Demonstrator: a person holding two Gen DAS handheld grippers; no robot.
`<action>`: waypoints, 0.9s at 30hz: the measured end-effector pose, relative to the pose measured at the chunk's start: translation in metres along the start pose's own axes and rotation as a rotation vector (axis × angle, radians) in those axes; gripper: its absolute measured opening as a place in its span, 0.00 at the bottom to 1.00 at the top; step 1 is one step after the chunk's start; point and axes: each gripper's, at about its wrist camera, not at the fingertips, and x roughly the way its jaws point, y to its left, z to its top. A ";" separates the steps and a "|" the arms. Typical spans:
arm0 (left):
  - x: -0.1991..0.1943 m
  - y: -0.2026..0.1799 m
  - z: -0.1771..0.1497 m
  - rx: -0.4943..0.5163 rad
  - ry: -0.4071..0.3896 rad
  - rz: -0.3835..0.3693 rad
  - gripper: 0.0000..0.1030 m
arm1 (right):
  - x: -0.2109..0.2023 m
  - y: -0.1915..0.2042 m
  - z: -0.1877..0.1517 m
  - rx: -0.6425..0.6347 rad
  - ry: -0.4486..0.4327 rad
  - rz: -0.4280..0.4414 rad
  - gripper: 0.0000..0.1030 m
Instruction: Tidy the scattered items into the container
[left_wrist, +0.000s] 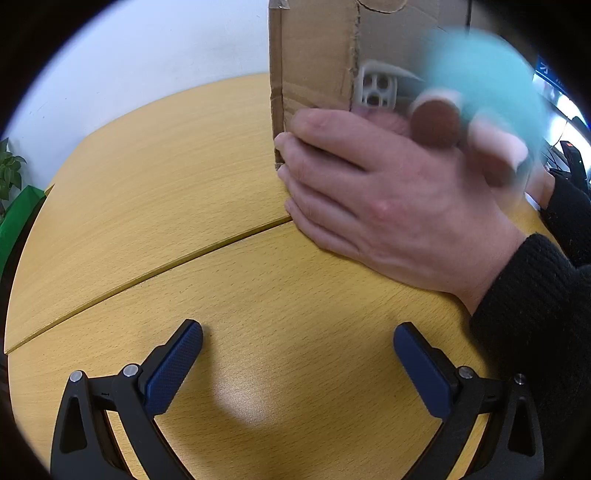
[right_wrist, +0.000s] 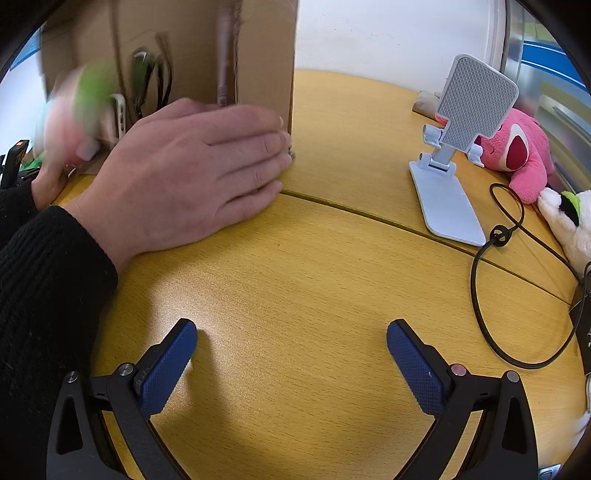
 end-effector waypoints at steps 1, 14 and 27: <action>0.000 0.000 0.000 0.000 0.000 0.000 1.00 | 0.000 0.000 0.000 0.000 0.000 0.000 1.00; -0.001 0.002 0.005 0.000 0.000 0.000 1.00 | -0.001 0.000 0.002 -0.001 0.000 0.000 1.00; -0.001 0.002 0.006 0.001 0.000 0.000 1.00 | -0.002 -0.001 0.002 -0.002 0.000 0.001 1.00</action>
